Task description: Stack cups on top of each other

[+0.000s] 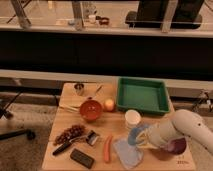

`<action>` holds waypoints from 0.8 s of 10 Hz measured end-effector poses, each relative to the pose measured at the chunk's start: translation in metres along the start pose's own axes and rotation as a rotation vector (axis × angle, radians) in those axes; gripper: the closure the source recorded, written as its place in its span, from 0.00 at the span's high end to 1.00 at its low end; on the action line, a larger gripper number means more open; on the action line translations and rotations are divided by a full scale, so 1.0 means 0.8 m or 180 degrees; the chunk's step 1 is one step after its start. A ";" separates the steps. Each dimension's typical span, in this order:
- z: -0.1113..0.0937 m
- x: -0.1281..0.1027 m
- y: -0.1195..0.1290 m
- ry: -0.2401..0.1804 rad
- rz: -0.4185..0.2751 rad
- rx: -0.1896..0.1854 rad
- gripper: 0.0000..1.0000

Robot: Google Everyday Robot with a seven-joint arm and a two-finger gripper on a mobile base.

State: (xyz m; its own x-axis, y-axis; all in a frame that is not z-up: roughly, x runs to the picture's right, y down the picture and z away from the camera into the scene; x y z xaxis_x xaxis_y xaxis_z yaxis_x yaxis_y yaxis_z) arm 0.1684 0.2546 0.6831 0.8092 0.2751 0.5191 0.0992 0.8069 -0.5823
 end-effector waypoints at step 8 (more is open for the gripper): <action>-0.014 -0.011 -0.015 -0.0067 -0.0011 0.0072 0.00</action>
State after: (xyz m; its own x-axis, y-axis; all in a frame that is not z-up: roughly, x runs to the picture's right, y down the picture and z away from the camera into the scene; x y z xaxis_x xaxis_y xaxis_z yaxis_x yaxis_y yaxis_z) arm 0.1668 0.2369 0.6785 0.7966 0.2830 0.5342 0.0886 0.8195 -0.5662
